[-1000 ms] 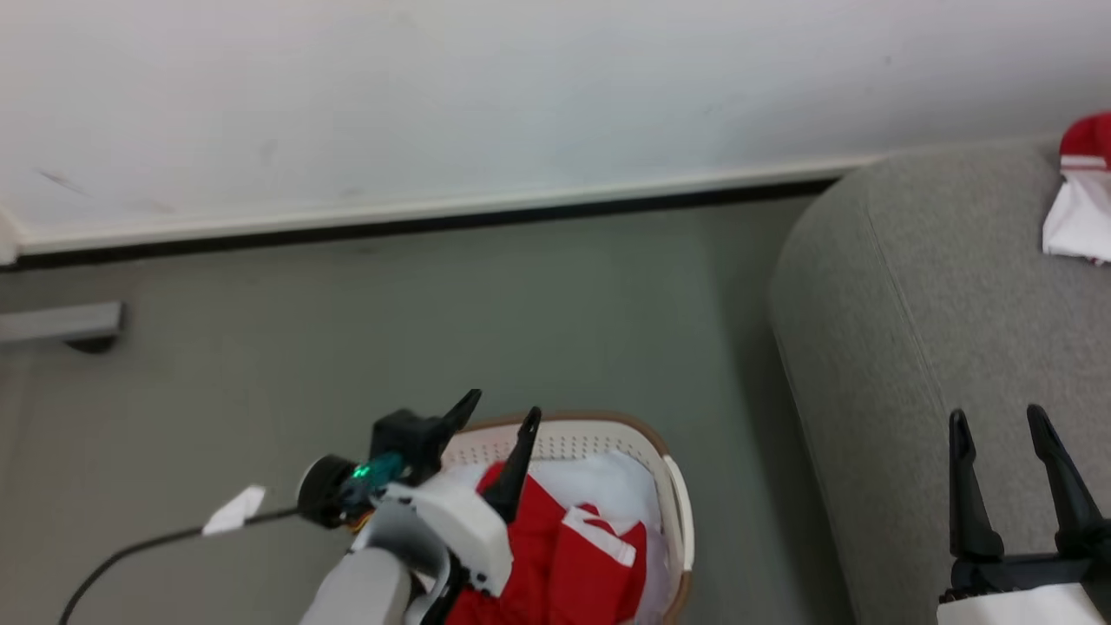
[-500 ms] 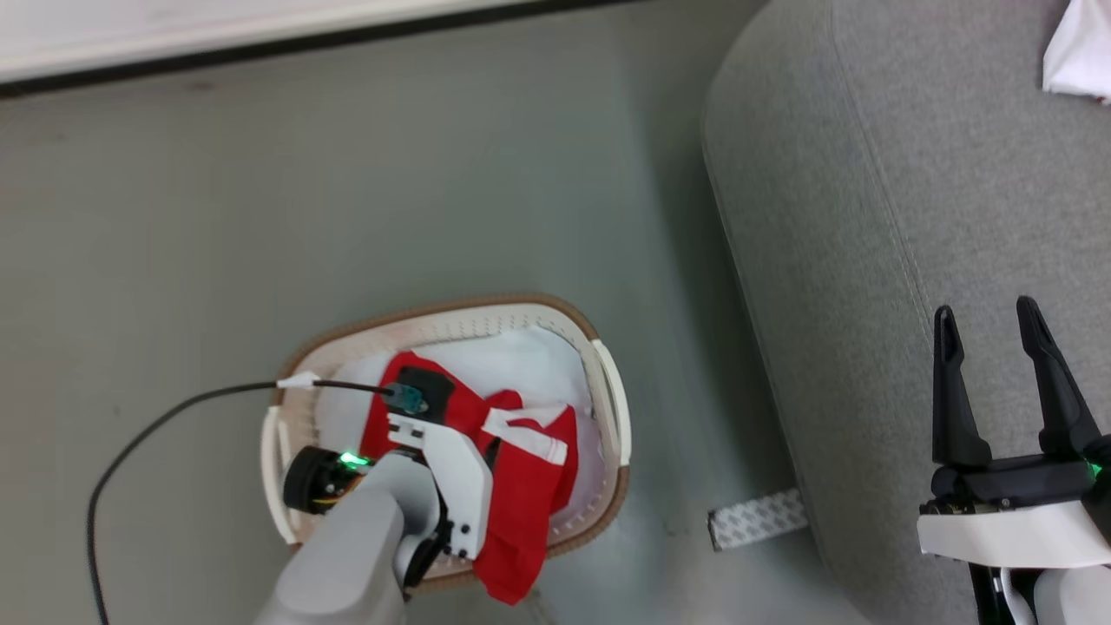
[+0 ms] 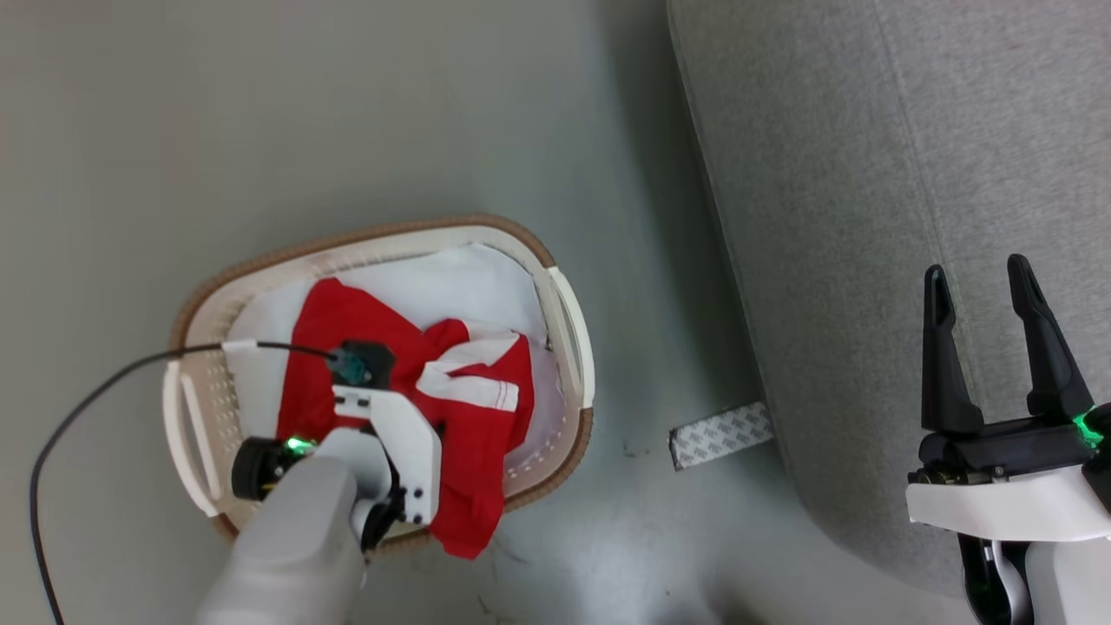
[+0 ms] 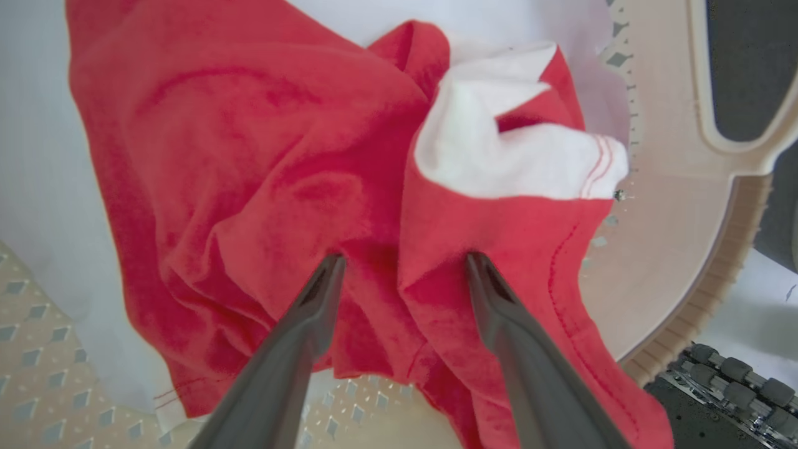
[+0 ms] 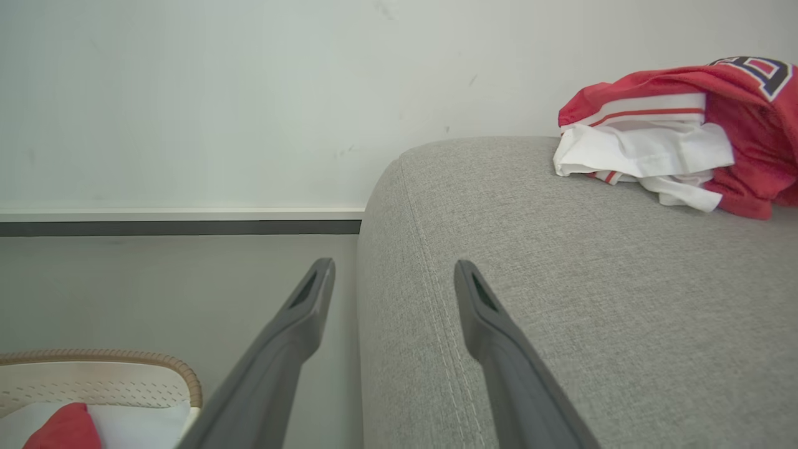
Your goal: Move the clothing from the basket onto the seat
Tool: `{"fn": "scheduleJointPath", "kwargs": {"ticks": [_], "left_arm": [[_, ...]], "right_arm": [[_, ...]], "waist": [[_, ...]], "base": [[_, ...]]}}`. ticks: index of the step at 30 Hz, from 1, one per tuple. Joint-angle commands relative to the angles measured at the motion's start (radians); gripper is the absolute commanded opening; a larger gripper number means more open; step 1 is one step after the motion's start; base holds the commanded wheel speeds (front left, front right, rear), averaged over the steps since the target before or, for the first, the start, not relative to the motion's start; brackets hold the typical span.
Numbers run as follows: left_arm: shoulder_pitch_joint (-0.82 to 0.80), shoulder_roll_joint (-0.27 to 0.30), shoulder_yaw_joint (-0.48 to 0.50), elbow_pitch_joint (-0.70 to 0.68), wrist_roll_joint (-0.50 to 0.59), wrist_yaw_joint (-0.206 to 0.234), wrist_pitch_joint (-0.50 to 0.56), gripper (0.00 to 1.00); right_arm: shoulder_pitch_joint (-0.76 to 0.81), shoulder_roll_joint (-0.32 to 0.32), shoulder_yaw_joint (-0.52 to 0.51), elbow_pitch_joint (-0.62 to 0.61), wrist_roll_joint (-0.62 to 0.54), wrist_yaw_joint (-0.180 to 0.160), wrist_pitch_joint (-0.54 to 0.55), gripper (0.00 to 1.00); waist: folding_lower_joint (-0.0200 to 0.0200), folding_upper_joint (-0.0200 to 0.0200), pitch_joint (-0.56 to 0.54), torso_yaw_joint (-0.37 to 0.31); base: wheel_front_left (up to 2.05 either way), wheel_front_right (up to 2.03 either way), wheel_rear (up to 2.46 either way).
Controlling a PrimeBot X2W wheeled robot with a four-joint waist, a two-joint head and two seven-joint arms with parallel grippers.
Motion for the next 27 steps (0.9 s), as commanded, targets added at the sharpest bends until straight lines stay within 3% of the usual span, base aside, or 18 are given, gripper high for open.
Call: {"fn": "scheduleJointPath", "kwargs": {"ticks": [1,16,17,18,22,27], "left_arm": [[-0.017,0.007,0.003,0.005,-0.016,-0.003,-0.007,1.00],[-0.167,0.002,-0.047,0.068,0.005,-0.019,-0.067,0.97],[-0.175,0.003,-0.054,0.071,0.010,-0.022,-0.079,0.27],[-0.181,0.003,-0.060,0.070,0.014,-0.025,-0.097,0.00],[-0.194,-0.004,-0.090,0.078,0.015,-0.035,-0.152,0.00],[-0.132,-0.020,-0.123,0.058,-0.042,-0.043,-0.224,0.00]], "right_arm": [[-0.021,0.001,0.002,-0.004,0.009,-0.003,0.000,1.00],[-0.080,0.001,0.024,-0.034,0.036,-0.003,0.000,1.00],[-0.082,0.001,0.023,-0.034,0.035,-0.002,0.000,1.00],[-0.084,0.001,0.022,-0.035,0.034,-0.003,0.000,1.00],[-0.088,0.001,0.011,-0.023,0.029,-0.003,0.000,1.00],[-0.065,0.001,-0.001,0.008,0.020,-0.003,0.000,1.00]], "waist": [[-0.0002,0.0000,0.028,-0.006],[-0.0002,0.0000,0.215,-0.040],[-0.0002,0.0000,0.221,-0.039],[-0.0002,0.0000,0.225,-0.039],[-0.0002,0.0000,0.209,-0.021],[-0.0002,0.0000,0.089,0.031]], "base": [[0.00,0.00,0.00],[0.00,0.00,0.00],[0.00,0.00,0.00],[0.00,0.00,0.00],[0.00,0.00,0.00],[0.00,0.00,0.00]]}}
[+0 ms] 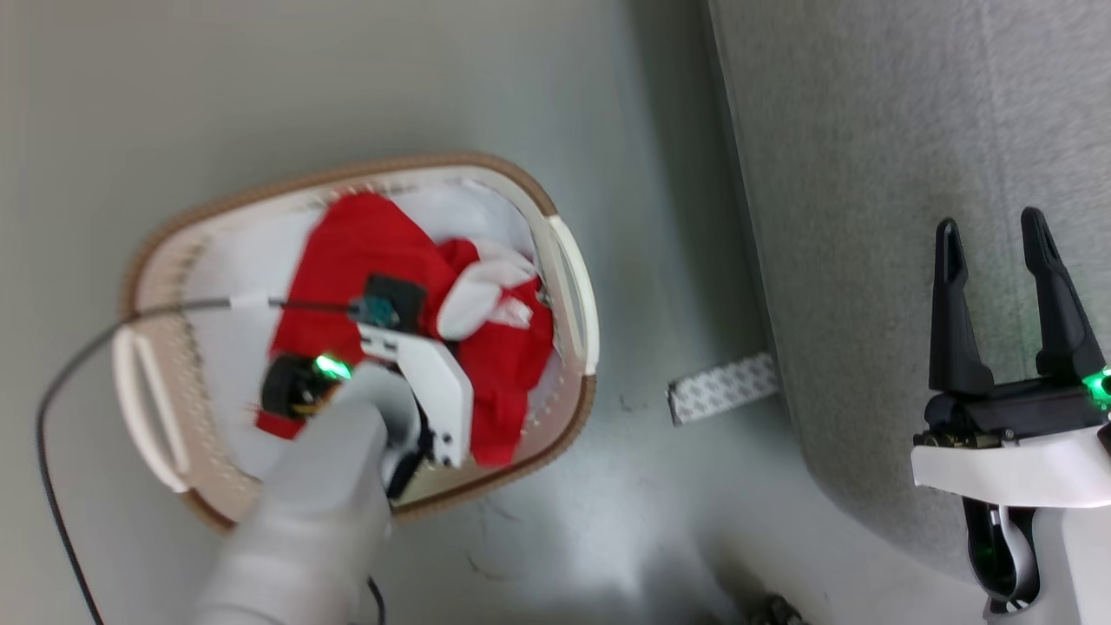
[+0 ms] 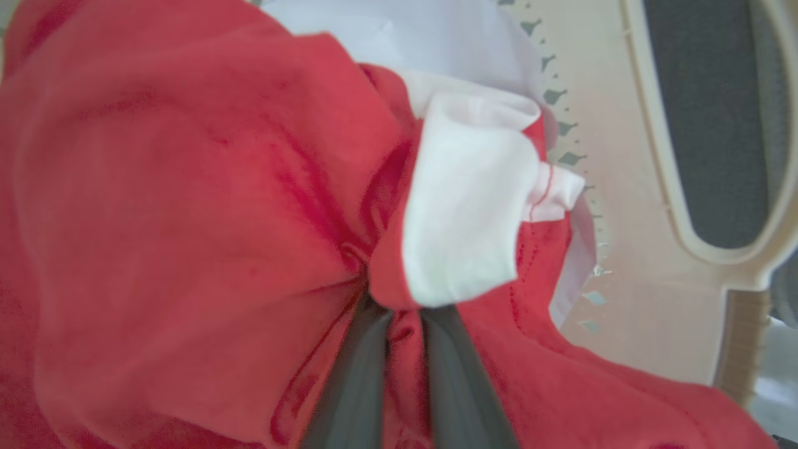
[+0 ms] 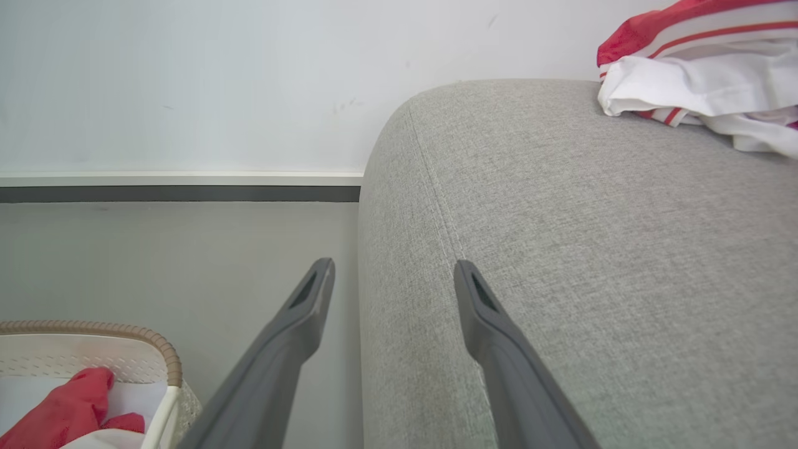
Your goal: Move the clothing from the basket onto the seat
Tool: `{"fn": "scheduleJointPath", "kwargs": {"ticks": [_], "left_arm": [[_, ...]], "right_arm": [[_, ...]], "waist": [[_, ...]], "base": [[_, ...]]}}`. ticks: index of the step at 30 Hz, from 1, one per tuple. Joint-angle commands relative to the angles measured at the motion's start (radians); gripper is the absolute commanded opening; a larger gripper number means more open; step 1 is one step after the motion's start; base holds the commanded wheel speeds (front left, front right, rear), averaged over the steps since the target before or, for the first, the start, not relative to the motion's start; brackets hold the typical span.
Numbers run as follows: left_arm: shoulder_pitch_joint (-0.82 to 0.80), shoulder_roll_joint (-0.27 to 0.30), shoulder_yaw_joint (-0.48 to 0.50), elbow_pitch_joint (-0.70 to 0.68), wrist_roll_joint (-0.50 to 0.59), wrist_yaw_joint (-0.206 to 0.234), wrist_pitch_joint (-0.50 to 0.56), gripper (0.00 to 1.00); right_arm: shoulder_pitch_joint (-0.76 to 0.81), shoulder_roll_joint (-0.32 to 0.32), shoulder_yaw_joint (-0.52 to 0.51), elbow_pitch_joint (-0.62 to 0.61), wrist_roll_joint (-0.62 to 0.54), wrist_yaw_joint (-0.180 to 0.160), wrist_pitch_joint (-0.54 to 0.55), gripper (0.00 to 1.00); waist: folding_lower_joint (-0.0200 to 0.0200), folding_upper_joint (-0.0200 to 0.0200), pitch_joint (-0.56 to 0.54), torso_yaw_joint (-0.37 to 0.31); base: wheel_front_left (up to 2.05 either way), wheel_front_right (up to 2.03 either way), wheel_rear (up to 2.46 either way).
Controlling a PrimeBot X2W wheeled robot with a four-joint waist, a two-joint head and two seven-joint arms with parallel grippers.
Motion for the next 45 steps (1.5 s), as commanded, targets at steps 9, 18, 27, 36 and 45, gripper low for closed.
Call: {"fn": "scheduleJointPath", "kwargs": {"ticks": [9,18,27,36,45], "left_arm": [[0.210,-0.005,-0.162,-0.207,-0.233,-0.003,-0.054,0.00],[0.319,0.021,-0.182,-0.368,-0.347,-0.003,-0.093,0.00],[0.402,0.069,-0.150,-0.589,-0.383,0.054,-0.071,0.00],[0.459,0.144,-0.110,-0.857,-0.397,0.147,-0.009,0.00],[0.493,0.194,-0.096,-1.023,-0.394,0.210,0.044,0.00]], "right_arm": [[0.116,-0.001,-0.048,0.074,-0.061,-0.003,0.000,1.00],[0.266,-0.001,-0.065,0.127,-0.122,-0.003,0.000,1.00],[0.415,-0.001,-0.057,0.153,-0.147,-0.003,0.000,1.00],[0.496,0.000,-0.007,0.137,-0.165,-0.003,0.000,1.00],[0.534,-0.018,0.073,0.072,-0.197,-0.003,0.000,1.00]], "waist": [[-0.0001,0.0000,-0.385,0.180],[-0.0001,0.0000,-0.640,0.290],[-0.0001,0.0000,-0.817,0.332],[-0.0001,0.0000,-0.899,0.320],[-0.0001,0.0000,-0.915,0.300]], "base": [[0.00,0.00,0.00],[0.00,0.00,0.00],[0.00,0.00,0.00],[0.00,0.00,0.00],[0.00,0.00,0.00]]}}
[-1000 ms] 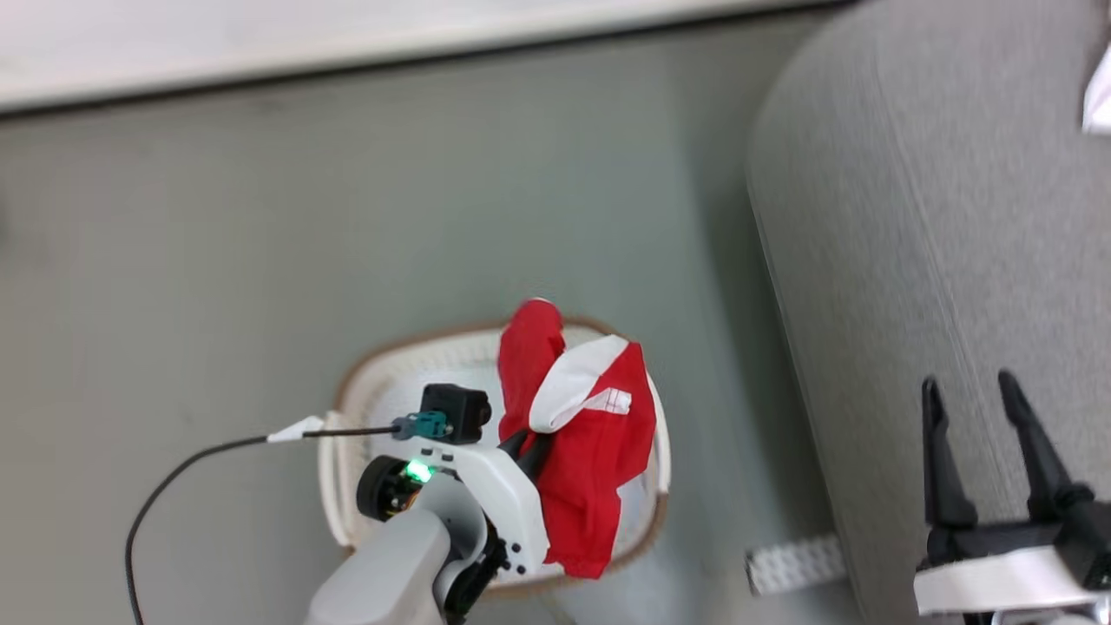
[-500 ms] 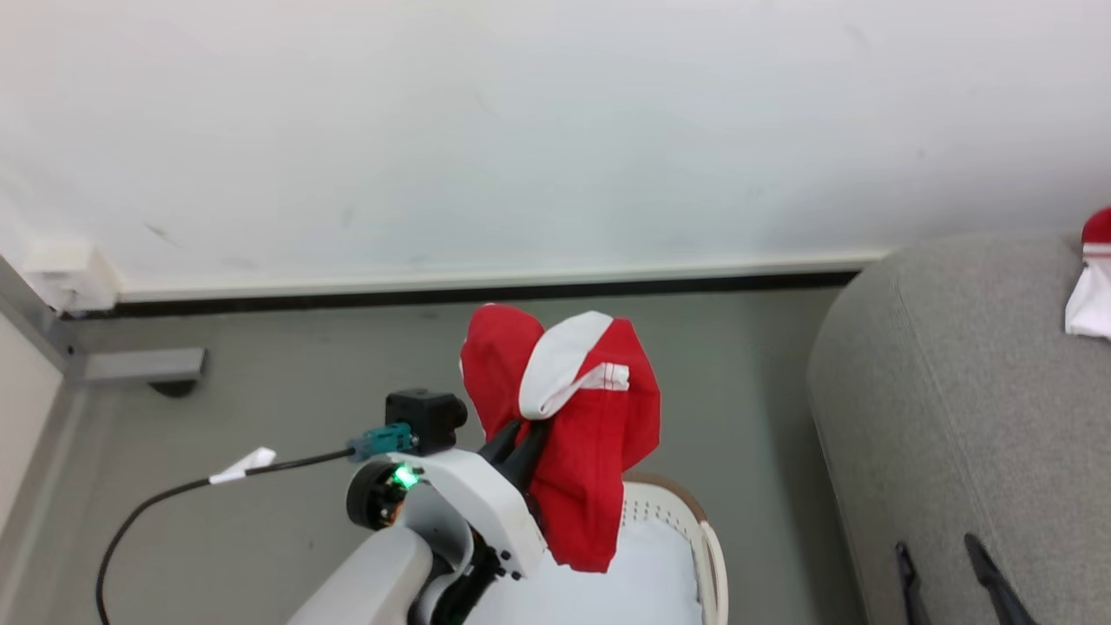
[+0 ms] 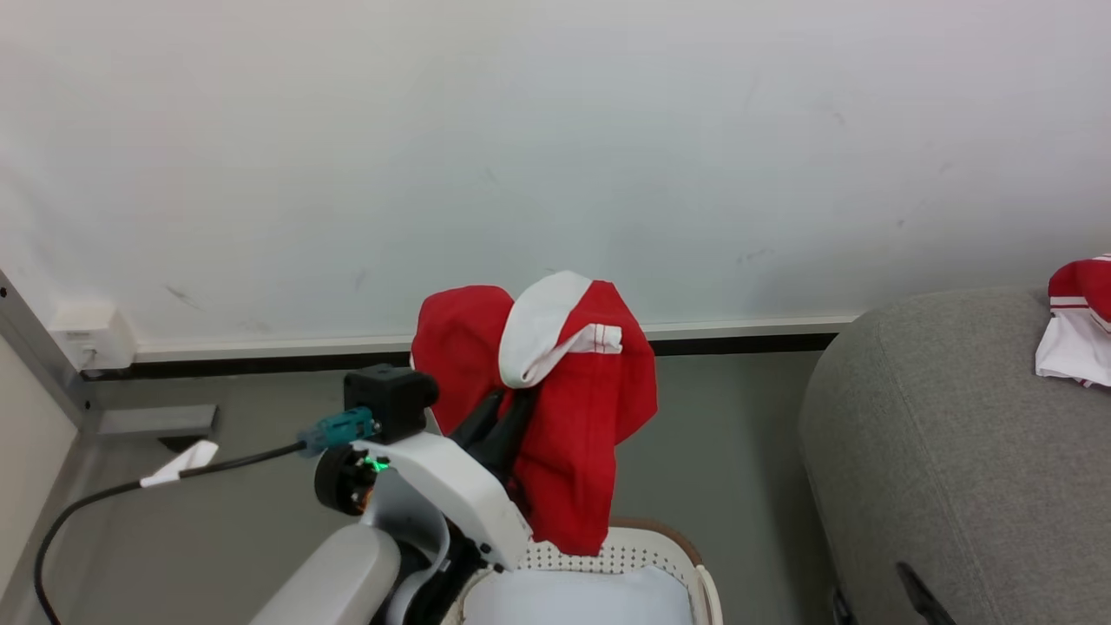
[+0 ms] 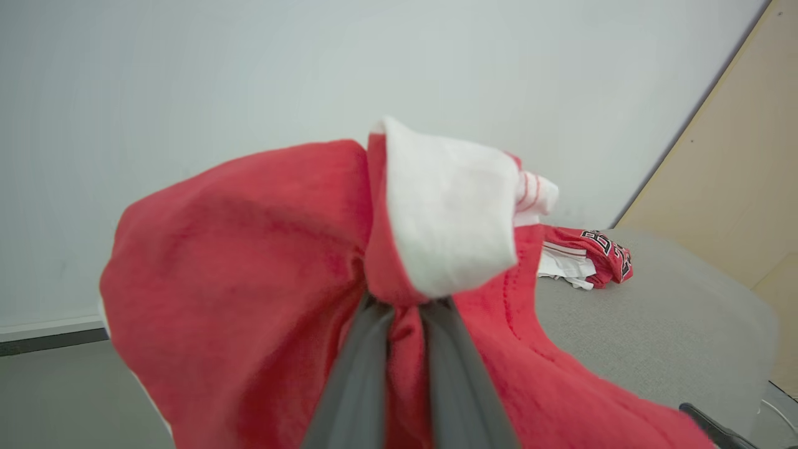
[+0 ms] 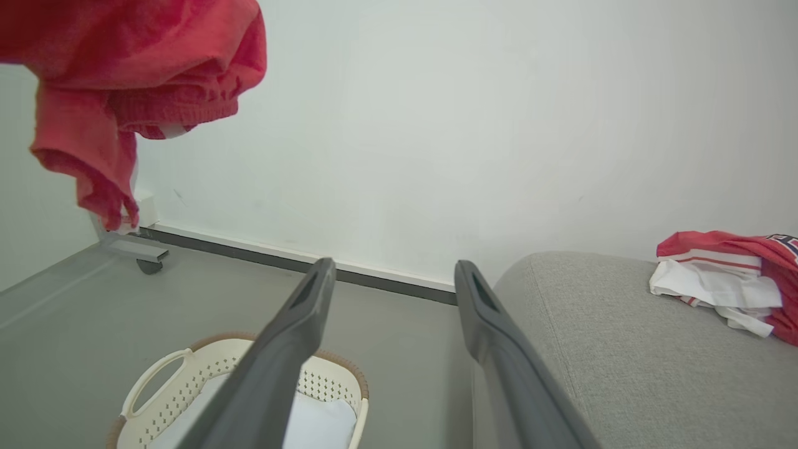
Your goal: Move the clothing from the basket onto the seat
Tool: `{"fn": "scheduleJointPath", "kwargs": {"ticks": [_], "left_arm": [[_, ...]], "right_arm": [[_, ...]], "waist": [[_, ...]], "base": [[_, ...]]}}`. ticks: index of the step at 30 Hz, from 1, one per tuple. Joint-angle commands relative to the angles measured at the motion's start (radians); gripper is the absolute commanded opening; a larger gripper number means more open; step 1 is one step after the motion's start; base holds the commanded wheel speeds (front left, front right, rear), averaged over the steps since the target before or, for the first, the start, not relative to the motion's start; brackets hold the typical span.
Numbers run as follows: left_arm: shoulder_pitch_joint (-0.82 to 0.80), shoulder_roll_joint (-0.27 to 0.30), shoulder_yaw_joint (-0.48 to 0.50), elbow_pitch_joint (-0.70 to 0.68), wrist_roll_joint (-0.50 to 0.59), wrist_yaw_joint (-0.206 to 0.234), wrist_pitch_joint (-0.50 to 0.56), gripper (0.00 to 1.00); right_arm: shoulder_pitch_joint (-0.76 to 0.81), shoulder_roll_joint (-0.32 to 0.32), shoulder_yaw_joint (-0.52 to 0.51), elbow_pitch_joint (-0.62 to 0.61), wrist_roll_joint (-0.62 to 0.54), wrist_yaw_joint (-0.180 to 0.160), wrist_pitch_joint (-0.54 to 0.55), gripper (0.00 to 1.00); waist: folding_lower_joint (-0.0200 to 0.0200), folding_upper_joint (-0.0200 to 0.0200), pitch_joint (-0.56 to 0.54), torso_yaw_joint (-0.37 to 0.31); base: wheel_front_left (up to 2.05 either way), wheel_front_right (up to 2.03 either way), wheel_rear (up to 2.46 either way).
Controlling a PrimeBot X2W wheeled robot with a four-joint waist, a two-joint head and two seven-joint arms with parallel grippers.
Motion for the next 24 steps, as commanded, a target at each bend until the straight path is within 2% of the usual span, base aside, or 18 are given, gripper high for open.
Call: {"fn": "scheduleJointPath", "kwargs": {"ticks": [1,9,16,24], "left_arm": [[0.018,0.011,-0.001,-0.009,0.004,0.006,0.003,0.00],[0.032,0.017,-0.028,-0.086,0.002,0.008,0.042,0.00],[0.029,0.000,-0.071,-0.111,-0.010,-0.010,0.074,0.00],[0.021,-0.028,-0.119,-0.115,-0.016,-0.032,0.101,0.00]], "right_arm": [[0.013,-0.011,0.008,-0.010,-0.006,-0.003,0.000,1.00],[-0.045,-0.095,0.153,-0.060,0.019,-0.002,0.000,1.00],[-0.180,-0.176,0.293,-0.004,0.049,-0.003,0.000,1.00],[-0.316,-0.191,0.392,0.069,0.077,-0.003,0.000,1.00]], "waist": [[0.0002,-0.0001,0.000,-0.002],[0.0002,-0.0001,0.008,-0.019],[0.0002,-0.0001,0.012,-0.019],[0.0002,-0.0001,0.010,-0.005]], "base": [[0.00,0.00,0.00],[0.00,0.00,0.00],[0.00,0.00,0.00],[0.00,0.00,0.00]]}}
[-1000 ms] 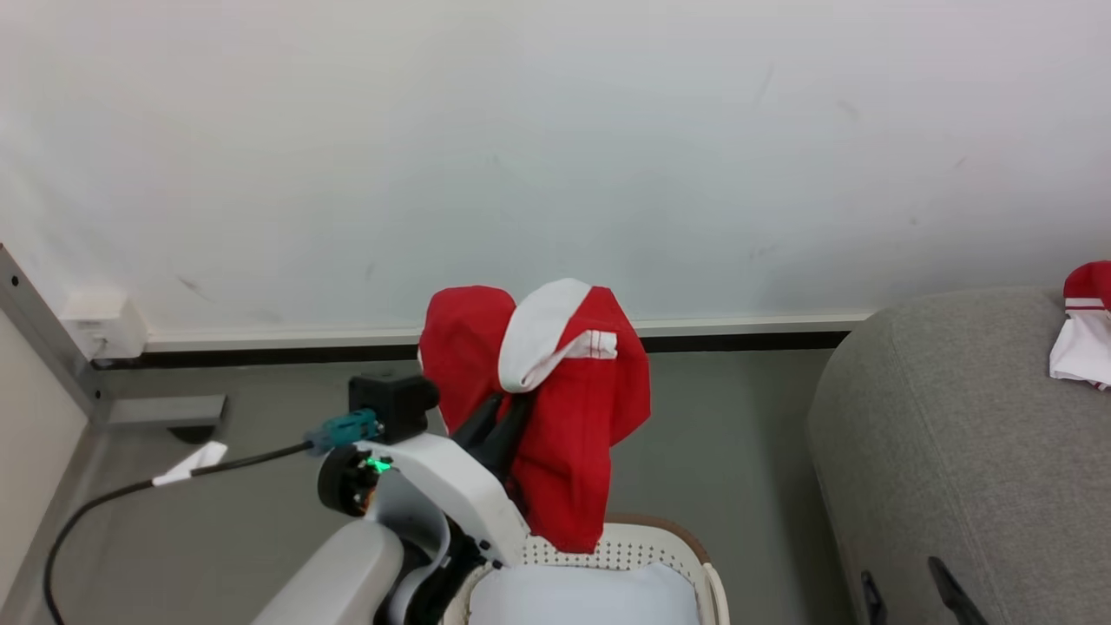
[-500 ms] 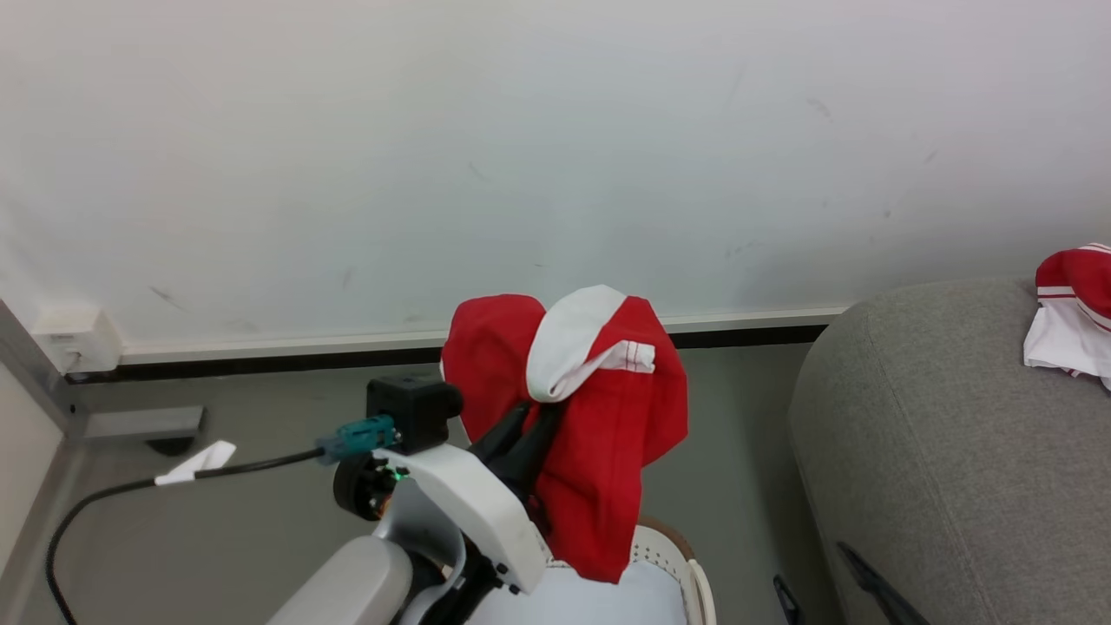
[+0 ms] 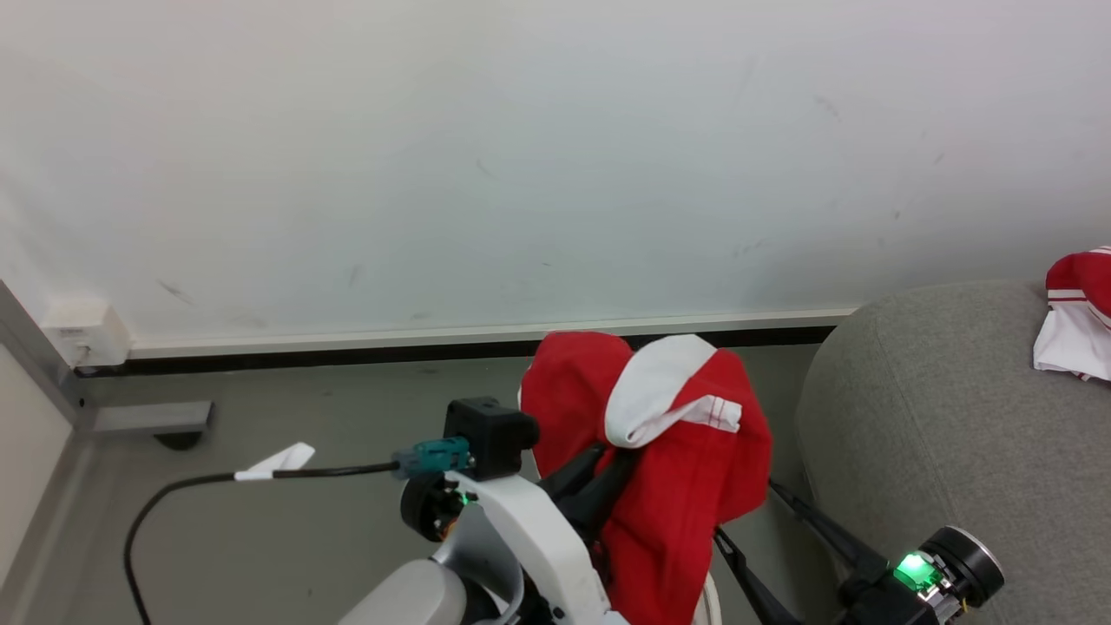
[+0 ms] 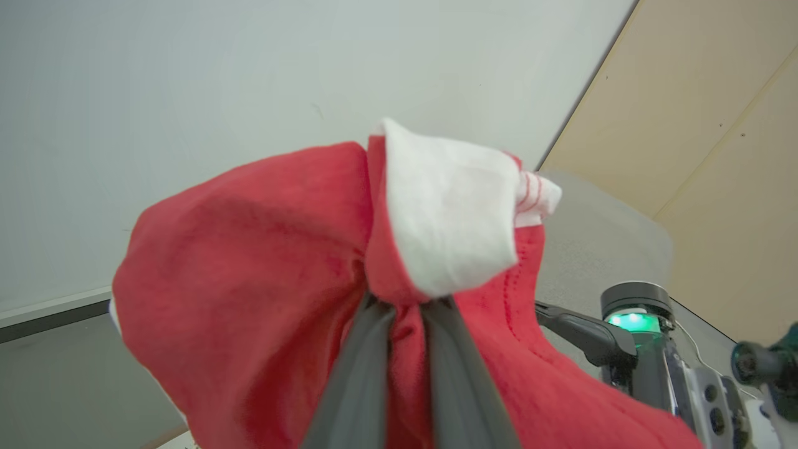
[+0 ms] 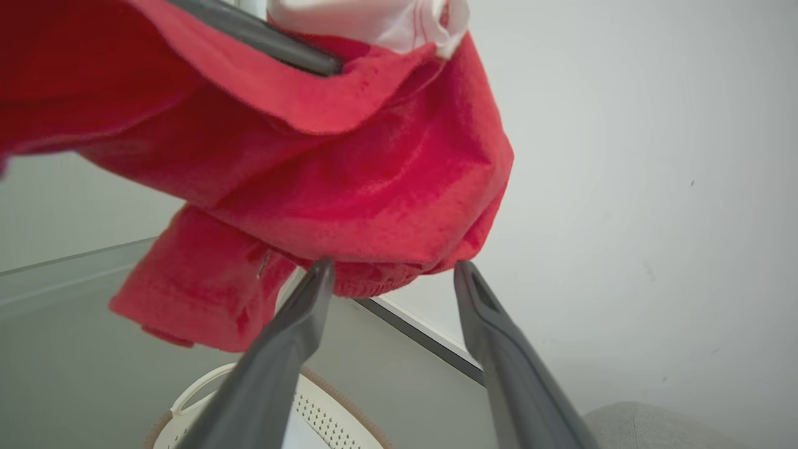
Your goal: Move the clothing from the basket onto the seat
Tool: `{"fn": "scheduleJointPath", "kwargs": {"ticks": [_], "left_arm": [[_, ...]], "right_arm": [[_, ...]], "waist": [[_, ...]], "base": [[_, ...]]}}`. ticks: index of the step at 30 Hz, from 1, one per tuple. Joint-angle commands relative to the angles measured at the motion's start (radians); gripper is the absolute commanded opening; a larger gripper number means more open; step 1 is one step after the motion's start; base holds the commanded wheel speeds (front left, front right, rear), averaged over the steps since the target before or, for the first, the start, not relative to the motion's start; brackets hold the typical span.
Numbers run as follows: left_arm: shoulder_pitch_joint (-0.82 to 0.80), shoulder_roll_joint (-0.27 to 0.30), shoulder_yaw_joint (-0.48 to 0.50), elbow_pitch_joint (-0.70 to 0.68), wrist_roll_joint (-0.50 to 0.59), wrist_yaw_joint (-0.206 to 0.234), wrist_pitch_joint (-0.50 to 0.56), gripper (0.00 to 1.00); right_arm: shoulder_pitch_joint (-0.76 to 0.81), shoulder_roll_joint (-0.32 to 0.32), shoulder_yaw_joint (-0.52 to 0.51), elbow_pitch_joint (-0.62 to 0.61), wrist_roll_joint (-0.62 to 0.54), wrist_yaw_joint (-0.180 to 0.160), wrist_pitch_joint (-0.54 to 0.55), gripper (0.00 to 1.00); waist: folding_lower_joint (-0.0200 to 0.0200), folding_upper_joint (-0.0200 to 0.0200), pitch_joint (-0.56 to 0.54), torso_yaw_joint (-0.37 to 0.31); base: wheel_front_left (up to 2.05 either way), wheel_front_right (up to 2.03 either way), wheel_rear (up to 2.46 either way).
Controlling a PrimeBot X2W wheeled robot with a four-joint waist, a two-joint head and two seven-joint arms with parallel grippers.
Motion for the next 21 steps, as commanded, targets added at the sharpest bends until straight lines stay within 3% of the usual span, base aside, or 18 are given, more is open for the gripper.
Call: {"fn": "scheduleJointPath", "kwargs": {"ticks": [1,20,21], "left_arm": [[0.003,-0.002,-0.002,-0.006,-0.009,-0.005,0.004,0.00],[0.013,-0.016,-0.057,-0.040,-0.065,-0.043,0.077,0.00],[0.014,-0.016,-0.058,-0.040,-0.068,-0.044,0.080,0.00]], "right_arm": [[-0.021,-0.002,0.007,0.010,0.006,-0.003,0.001,1.00],[-0.150,0.034,0.030,0.091,0.044,-0.002,0.001,1.00],[-0.154,0.032,0.039,0.103,0.054,-0.003,0.001,0.71]], "waist": [[0.0000,-0.0001,0.000,0.002],[0.0000,-0.0001,0.006,0.023],[0.0000,-0.0001,0.005,0.024]], "base": [[0.00,0.00,0.00],[0.00,0.00,0.00],[0.00,0.00,0.00]]}}
